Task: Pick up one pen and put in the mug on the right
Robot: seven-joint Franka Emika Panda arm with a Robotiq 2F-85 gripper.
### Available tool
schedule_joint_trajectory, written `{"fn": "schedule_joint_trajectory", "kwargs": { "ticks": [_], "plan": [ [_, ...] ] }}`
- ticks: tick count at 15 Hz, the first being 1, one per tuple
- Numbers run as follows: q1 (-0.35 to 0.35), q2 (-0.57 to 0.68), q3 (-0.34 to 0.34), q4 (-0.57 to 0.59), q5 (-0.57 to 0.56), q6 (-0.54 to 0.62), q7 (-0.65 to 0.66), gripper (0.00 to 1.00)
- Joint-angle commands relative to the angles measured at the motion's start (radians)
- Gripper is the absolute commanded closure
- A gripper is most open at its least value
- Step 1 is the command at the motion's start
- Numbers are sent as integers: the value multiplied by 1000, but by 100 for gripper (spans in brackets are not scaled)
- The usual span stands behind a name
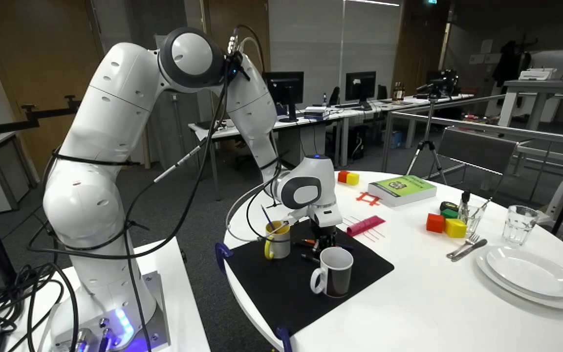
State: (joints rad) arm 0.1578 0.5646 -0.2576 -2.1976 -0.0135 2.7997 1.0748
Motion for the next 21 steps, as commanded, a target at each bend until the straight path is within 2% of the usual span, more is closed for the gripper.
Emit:
{"fn": "schedule_joint_trajectory", "kwargs": {
  "ticks": [1, 14, 21],
  "plan": [
    [8, 20, -9, 6, -9, 35, -28, 96],
    [68, -5, -42, 12, -51, 76, -65, 96],
    [111, -47, -109, -2, -82, 127, -74, 96]
  ]
}}
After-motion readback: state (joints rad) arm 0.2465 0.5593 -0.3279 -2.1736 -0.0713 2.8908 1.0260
